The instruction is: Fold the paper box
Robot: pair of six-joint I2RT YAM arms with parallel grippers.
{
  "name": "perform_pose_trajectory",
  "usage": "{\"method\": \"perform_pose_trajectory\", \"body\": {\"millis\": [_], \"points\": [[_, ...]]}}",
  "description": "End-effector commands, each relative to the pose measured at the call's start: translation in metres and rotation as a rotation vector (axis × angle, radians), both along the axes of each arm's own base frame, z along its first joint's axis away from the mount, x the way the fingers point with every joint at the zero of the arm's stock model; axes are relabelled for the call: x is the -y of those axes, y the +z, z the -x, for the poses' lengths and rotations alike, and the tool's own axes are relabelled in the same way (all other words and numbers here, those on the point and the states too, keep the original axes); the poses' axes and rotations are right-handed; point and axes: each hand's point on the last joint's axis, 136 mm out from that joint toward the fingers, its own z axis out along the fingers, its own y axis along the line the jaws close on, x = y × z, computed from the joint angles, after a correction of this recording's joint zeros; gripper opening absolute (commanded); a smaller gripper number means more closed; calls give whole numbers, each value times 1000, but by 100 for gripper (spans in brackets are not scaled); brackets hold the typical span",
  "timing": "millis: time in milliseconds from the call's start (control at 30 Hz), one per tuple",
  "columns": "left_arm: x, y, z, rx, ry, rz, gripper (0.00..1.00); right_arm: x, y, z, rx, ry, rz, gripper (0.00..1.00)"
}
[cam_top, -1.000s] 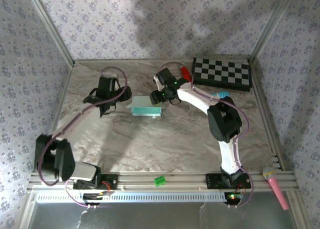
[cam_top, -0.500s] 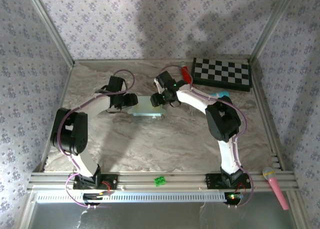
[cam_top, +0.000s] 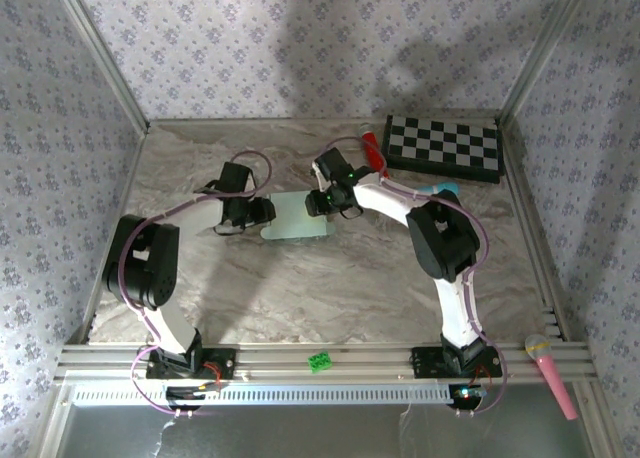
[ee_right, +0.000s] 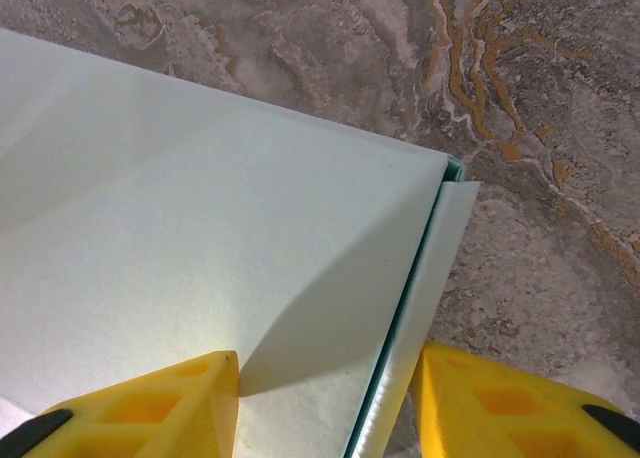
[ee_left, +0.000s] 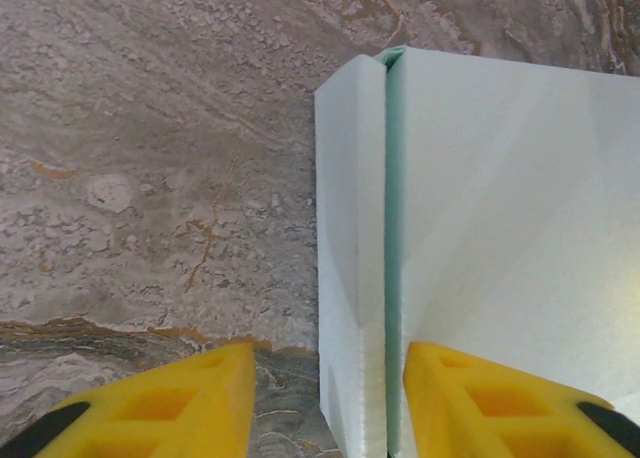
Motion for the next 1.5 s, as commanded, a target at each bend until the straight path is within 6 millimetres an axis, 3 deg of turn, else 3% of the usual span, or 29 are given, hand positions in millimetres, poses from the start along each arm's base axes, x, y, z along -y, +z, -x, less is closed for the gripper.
{"method": "perform_pose_trajectory", "body": {"millis": [0,267,667,900,1100,1200,1333,1467], "points": [[11,-4,14,-39,-9,28,41,2,-31,13,-85,39,30,47],[9,-2,38,-67,68,45,27,-15,-33,16,-93,192,26,46],[41,-13,75,-106,77,82,27,-28,-34,33,-122,408,76,46],[42,-11,77,-101,84,70,27,-25,-28,33,-106,406,98,45],[37,1,76,-77,71,33,32,-17,-12,23,-90,338,74,46],[38,9,75,-58,50,30,44,-11,1,15,-59,292,49,50],[36,27,69,8,10,6,54,1,31,0,-4,211,-24,59],[22,47,56,65,-6,-93,58,22,68,-16,58,95,-140,61]]}}
